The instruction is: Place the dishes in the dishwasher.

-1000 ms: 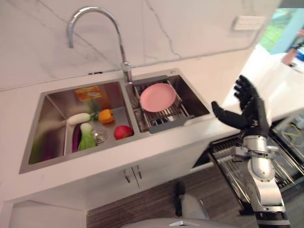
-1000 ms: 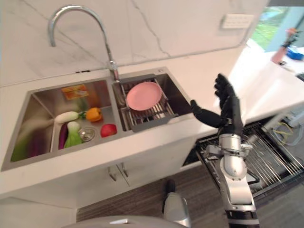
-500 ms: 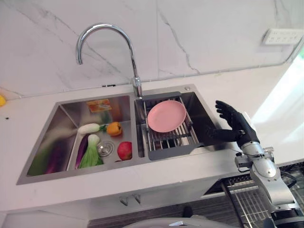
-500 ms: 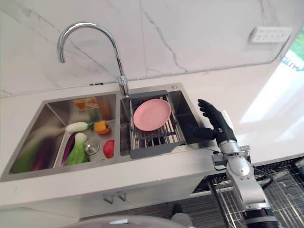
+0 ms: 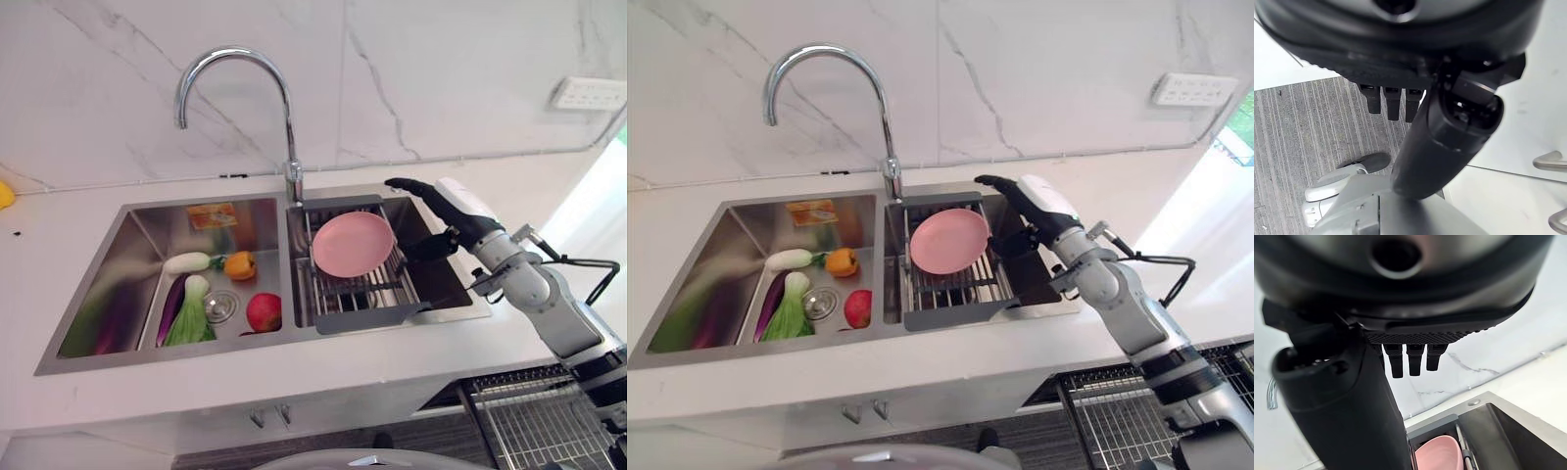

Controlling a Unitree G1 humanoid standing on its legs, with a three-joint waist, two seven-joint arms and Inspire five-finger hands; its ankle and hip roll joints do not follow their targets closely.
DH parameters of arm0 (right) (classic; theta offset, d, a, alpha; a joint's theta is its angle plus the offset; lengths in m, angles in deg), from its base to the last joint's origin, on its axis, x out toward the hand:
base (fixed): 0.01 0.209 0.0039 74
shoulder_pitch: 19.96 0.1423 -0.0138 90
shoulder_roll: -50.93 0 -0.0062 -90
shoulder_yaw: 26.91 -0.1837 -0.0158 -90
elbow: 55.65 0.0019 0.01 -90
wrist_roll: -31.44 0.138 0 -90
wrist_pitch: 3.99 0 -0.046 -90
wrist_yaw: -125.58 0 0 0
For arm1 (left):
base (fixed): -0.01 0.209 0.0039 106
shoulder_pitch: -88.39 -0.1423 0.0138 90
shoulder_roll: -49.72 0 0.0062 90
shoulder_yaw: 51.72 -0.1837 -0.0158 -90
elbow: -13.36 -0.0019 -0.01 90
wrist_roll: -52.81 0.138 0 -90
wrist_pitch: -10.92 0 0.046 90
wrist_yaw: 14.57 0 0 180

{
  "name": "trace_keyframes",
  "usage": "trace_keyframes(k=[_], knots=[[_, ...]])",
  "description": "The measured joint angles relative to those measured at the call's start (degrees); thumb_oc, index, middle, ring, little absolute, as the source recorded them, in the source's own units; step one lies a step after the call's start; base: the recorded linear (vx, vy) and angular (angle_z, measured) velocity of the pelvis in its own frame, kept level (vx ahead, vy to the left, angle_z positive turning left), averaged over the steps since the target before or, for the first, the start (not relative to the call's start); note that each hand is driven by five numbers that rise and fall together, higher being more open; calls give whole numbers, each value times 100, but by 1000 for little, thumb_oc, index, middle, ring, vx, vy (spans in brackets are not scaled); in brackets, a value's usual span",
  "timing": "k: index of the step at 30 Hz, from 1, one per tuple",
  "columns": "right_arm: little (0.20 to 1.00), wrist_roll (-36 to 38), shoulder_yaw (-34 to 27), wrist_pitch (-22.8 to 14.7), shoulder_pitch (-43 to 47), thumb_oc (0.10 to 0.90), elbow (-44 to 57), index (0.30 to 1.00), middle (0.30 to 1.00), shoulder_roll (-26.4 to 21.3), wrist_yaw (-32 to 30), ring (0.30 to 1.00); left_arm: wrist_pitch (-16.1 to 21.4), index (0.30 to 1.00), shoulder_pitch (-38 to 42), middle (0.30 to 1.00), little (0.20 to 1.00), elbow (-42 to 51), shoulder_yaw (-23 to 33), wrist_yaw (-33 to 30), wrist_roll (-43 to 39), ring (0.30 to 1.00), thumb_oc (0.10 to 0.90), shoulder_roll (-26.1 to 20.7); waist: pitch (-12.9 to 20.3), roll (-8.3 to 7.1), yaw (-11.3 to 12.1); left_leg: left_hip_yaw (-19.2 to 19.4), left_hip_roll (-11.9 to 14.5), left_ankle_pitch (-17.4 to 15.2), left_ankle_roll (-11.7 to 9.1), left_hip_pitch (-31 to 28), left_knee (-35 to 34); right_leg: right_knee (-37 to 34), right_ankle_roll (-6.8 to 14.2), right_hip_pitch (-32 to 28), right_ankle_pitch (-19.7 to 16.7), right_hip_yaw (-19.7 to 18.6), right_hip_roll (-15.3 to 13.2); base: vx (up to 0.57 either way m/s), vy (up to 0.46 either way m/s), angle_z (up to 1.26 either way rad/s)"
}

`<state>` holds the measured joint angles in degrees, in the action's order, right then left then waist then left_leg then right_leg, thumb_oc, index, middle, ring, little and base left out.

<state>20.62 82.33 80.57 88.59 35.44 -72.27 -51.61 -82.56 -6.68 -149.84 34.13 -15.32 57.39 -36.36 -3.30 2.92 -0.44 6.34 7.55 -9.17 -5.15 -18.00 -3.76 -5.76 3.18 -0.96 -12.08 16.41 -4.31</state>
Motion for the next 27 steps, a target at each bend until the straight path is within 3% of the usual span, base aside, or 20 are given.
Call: trace_keyframes(k=[7,27], knots=[[900,-281,678,-150,357,800,-111,900,900,-77,223,900,82,900,4,900,900,2,165,62,0,900,800,-13,-7,-4,144,-85,9,2,-2,32,-1,-6,3,-12,19,62,-10,8,-2,6],[900,-524,614,-232,-109,800,-67,900,900,-314,473,900,46,900,4,900,900,-12,284,132,-221,900,800,-33,-71,-26,-23,-112,7,3,-3,47,-2,-11,18,-10,35,91,-20,5,-3,1]])
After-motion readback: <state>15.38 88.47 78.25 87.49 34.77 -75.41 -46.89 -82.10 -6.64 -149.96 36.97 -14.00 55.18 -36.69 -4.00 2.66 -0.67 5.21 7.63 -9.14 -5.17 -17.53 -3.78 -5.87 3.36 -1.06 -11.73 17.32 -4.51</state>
